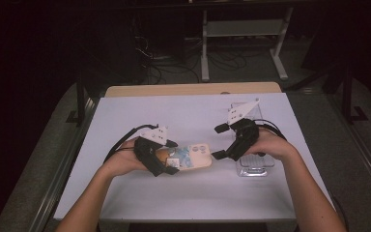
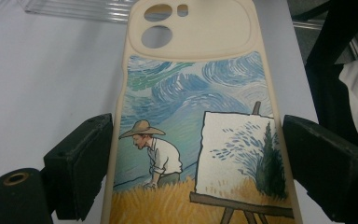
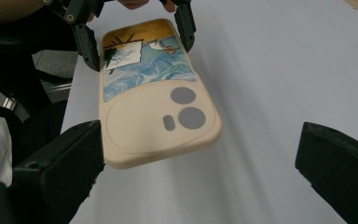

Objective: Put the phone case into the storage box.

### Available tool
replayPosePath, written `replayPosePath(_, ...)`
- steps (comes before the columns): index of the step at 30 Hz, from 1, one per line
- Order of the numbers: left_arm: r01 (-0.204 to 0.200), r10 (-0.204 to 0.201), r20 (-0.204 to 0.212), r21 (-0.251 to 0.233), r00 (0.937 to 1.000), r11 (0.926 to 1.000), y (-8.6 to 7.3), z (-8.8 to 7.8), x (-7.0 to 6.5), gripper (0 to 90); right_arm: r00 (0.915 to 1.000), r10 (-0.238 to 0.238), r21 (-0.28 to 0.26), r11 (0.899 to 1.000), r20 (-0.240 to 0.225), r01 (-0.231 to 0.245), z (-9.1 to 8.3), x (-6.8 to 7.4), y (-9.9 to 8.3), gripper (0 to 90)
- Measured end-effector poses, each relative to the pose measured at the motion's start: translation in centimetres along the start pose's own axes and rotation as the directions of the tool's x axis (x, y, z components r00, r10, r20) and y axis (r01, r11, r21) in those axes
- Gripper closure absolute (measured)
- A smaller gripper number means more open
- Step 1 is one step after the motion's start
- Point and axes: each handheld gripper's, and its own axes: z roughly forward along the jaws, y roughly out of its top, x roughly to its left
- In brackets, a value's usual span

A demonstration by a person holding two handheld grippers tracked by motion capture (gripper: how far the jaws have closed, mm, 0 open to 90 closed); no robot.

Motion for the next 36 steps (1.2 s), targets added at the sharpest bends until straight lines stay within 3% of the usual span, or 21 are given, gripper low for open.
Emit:
replayPosePath(8, -0.011, 0.011, 0.007, 0.003, 0.9999, 0.9999, 0.3, 0.1, -0.2, 11.3, 0.9988, -0.048, 0.02, 0.999, -0.011, 0.048, 1.0, 0.5, 0.3, 0.6)
replayPosePath(9, -0.008, 0.008, 0.007, 0.002, 0.9999, 1.0, 0.3, 0.2, -0.2, 11.3, 0.9994, -0.029, 0.026, 0.999, -0.017, 0.029, 1.1, 0.8, 0.3, 0.6)
replayPosePath(13, -0.015, 0.014, 0.011, 0.01, 0.9998, 0.9998, 0.4, 0.3, -0.4, 11.2, 0.9981, -0.059, 0.036, 0.998, -0.018, 0.06, 1.6, 0.9, 0.4, 0.6)
replayPosePath(19, -0.011, 0.01, 0.021, 0.021, 0.9997, 0.9997, 0.5, 0.8, -0.6, 11.2, 0.9974, -0.061, 0.056, 0.996, -0.037, 0.063, 2.5, 1.4, 0.6, 0.6)
replayPosePath(20, -0.016, 0.016, 0.021, 0.02, 0.9996, 0.9997, 0.6, 0.9, -0.6, 11.2, 0.9954, -0.088, 0.054, 0.994, -0.037, 0.09, 2.7, 1.3, 0.6, 0.6)
replayPosePath(21, -0.023, 0.022, 0.022, 0.03, 0.9995, 0.9993, 0.6, 0.9, -0.6, 11.3, 0.9964, -0.074, 0.064, 0.995, -0.043, 0.076, 2.8, 1.5, 0.6, 0.6)
replayPosePath(24, -0.026, 0.025, 0.025, 0.033, 0.9994, 0.9991, 0.7, 1.1, -0.7, 11.3, 0.9918, -0.114, 0.062, 0.991, -0.057, 0.118, 3.5, 1.5, 0.7, 0.6)
replayPosePath(36, -0.036, 0.035, 0.024, 0.039, 0.9991, 0.9986, 1.1, 1.4, -1.2, 11.3, 0.9841, -0.147, 0.102, 0.982, -0.099, 0.157, 5.4, 2.5, 1.0, 0.6)
